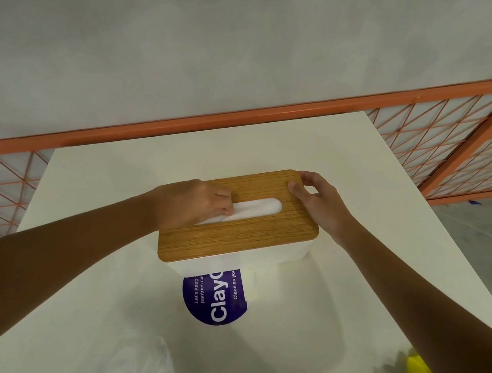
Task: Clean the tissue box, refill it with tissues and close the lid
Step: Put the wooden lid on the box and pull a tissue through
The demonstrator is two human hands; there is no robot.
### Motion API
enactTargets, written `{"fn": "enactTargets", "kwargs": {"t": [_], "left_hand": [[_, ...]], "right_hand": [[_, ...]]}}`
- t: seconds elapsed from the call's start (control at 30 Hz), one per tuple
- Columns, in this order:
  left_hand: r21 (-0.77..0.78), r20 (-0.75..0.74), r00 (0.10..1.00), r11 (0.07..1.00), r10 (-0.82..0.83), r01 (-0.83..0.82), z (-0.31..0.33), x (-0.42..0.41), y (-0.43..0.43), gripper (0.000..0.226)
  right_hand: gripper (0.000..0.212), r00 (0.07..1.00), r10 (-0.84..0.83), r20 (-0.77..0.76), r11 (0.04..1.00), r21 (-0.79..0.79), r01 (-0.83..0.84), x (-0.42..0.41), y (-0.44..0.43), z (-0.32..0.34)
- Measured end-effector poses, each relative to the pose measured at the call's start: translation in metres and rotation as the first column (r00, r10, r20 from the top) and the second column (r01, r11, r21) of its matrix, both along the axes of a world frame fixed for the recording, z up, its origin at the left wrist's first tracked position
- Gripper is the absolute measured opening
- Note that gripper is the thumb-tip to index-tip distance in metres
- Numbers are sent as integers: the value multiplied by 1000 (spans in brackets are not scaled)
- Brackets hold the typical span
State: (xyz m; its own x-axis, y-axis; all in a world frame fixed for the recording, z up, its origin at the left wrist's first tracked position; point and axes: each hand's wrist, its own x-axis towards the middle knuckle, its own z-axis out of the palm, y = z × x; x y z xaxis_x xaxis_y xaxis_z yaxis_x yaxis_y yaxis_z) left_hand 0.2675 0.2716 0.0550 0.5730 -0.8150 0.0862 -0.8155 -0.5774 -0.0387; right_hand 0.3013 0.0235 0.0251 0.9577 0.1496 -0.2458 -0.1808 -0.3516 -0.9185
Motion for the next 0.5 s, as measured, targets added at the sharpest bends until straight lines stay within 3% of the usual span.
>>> {"fn": "enactTargets", "kwargs": {"t": [0.1, 0.2, 0.3, 0.43, 0.5], "left_hand": [[-122, -254, 951, 969, 177, -213, 7, -9, -10, 41], [-176, -394, 858, 889, 330, -423, 4, -11, -10, 24], [-205, -450, 788, 810, 420, -549, 9, -18, -18, 13], [-152, -464, 757, 801, 459, -579, 12, -27, -23, 16], [-186, -512, 683, 710, 521, -680, 12, -29, -22, 13]], "right_hand": [[38, 1000, 1, 3, 1000, -10, -1, 0, 0, 0], [37, 1000, -1, 2, 1000, -21, 1, 0, 1, 0], [38, 1000, -1, -1, 1000, -22, 1, 0, 1, 1], [38, 1000, 12, -4, 999, -31, -12, -1, 1, 2], [38, 999, 33, -4, 999, -36, -33, -2, 1, 3]]}}
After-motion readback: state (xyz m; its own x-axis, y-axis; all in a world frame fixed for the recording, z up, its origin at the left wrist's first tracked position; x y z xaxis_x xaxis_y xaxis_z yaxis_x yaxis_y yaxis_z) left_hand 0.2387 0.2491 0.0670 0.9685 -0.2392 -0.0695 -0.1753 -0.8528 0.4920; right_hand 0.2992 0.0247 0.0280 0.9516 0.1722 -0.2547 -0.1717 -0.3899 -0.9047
